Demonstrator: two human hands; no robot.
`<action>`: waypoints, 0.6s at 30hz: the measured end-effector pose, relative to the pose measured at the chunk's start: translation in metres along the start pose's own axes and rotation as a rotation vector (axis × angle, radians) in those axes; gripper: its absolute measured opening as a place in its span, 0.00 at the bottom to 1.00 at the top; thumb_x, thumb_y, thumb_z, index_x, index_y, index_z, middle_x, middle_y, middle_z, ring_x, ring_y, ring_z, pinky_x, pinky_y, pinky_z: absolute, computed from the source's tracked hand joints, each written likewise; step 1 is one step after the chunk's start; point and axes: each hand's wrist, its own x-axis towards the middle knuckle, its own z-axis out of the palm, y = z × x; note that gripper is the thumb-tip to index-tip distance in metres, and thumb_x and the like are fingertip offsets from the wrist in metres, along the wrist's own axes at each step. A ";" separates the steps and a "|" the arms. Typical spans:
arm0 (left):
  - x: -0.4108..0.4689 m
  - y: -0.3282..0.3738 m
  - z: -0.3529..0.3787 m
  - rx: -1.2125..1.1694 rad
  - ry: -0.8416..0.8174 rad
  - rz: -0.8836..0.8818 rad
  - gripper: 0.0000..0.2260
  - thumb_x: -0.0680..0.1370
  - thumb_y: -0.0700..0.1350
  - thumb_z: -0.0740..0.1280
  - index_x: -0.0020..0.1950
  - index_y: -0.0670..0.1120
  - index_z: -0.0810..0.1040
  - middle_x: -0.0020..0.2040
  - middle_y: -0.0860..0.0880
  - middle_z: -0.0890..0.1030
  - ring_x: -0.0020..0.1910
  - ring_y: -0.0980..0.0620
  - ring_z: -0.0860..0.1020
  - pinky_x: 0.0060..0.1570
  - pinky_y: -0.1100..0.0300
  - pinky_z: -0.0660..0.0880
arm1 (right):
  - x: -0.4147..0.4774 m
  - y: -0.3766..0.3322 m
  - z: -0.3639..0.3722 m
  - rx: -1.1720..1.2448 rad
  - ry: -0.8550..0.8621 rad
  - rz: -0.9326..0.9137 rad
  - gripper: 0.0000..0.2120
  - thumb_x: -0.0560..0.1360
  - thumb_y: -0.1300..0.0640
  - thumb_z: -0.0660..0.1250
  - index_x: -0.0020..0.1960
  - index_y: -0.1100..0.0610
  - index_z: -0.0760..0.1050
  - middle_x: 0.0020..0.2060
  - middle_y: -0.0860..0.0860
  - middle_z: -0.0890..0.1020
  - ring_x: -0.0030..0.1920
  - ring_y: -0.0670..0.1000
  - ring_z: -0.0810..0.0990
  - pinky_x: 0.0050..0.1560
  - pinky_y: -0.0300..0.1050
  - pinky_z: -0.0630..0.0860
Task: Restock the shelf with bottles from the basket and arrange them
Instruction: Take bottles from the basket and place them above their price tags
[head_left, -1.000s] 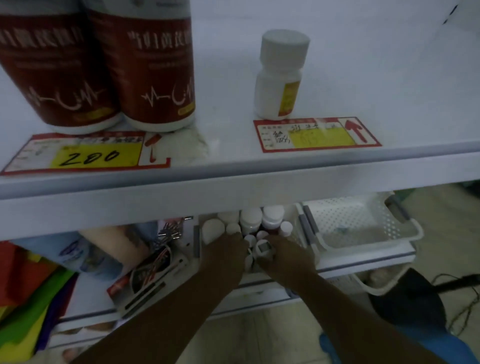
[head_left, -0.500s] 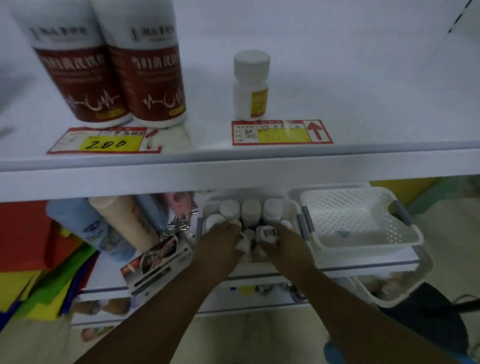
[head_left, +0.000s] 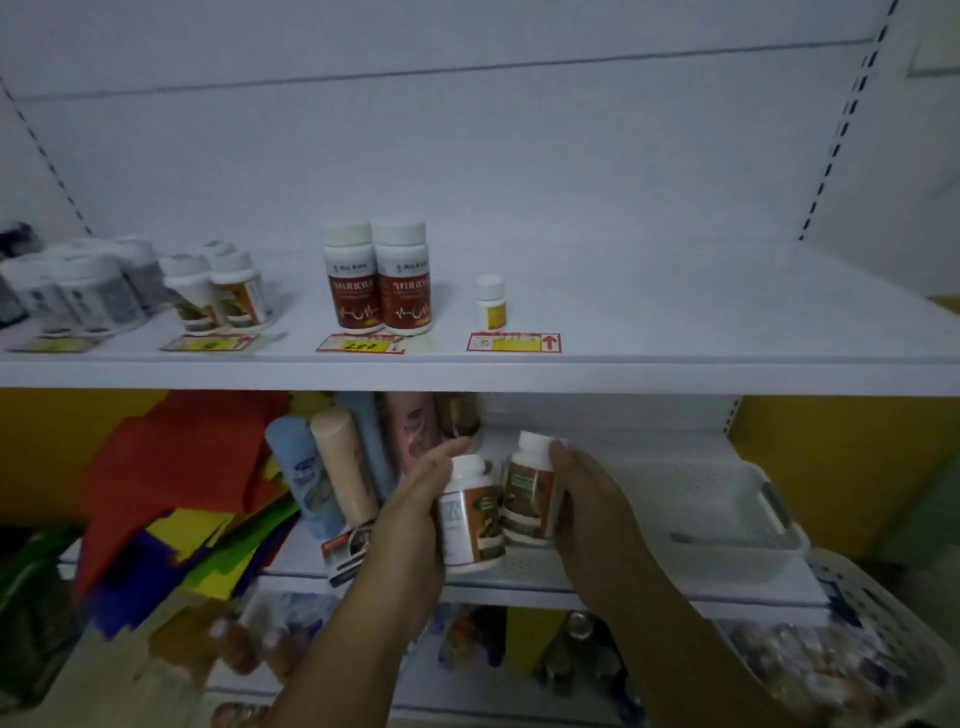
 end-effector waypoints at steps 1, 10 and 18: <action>-0.011 0.006 0.004 0.013 -0.010 0.023 0.11 0.80 0.45 0.58 0.55 0.48 0.80 0.46 0.45 0.85 0.43 0.47 0.83 0.49 0.49 0.77 | -0.008 -0.005 0.004 0.027 -0.020 0.011 0.14 0.77 0.50 0.61 0.55 0.59 0.78 0.47 0.59 0.84 0.46 0.59 0.83 0.49 0.58 0.80; -0.075 0.045 0.000 0.061 0.042 0.167 0.22 0.67 0.50 0.68 0.59 0.45 0.78 0.50 0.42 0.85 0.48 0.44 0.83 0.47 0.51 0.78 | -0.063 -0.036 0.046 -0.056 -0.290 -0.066 0.23 0.69 0.42 0.62 0.55 0.57 0.78 0.46 0.59 0.85 0.47 0.60 0.84 0.52 0.57 0.79; -0.089 0.090 -0.051 0.071 0.089 0.273 0.19 0.66 0.48 0.69 0.56 0.46 0.79 0.49 0.44 0.85 0.46 0.47 0.84 0.43 0.53 0.79 | -0.073 -0.034 0.108 -0.153 -0.411 -0.148 0.24 0.68 0.41 0.62 0.56 0.55 0.77 0.48 0.57 0.85 0.50 0.60 0.84 0.55 0.64 0.77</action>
